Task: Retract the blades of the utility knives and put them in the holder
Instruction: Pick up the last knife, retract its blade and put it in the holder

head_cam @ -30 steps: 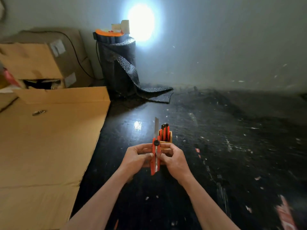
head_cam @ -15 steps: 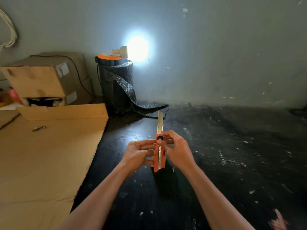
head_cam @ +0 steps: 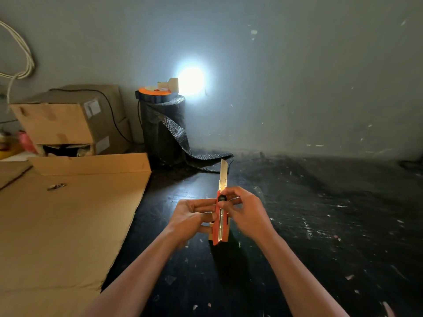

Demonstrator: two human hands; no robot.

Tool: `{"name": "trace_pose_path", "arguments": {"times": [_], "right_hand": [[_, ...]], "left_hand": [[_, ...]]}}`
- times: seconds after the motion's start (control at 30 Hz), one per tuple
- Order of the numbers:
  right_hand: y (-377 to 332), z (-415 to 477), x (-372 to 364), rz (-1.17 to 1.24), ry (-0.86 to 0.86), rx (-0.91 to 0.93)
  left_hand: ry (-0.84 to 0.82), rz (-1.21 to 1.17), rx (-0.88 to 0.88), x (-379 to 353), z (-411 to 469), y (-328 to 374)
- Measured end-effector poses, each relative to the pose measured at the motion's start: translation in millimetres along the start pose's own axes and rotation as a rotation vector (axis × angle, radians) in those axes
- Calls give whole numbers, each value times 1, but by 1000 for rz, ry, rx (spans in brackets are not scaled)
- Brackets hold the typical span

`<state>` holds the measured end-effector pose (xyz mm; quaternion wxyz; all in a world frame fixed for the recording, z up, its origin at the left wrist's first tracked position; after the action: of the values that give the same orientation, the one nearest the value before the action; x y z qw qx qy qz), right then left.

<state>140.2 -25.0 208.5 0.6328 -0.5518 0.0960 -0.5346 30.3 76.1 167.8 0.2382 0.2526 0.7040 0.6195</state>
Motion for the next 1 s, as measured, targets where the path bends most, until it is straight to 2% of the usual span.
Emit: {"name": "trace_pose_path", "arguments": {"times": [0.53, 0.67, 0.9, 1.0], "right_hand": [[4, -14, -1, 51, -84, -41], [8, -20, -4, -1, -144, -38], [0, -13, 4, 18, -104, -53], [-2, -7, 11, 12, -20, -56]], "left_hand": [[-15, -41, 39, -1, 6, 17], [34, -38, 31, 0, 14, 23], [73, -7, -50, -5, 26, 41], [73, -3, -74, -11, 28, 48]]}}
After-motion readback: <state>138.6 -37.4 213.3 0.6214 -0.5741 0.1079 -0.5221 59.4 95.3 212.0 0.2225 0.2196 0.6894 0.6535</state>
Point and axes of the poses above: each hand's wrist, its own z-axis towards the middle knuckle, its own x-axis out of the back of the hand, y = z × x, the point moved 9 cm from there along z, towards the middle knuckle, and after that the axes turned 15 degrees about y, right-handed, at the moved point
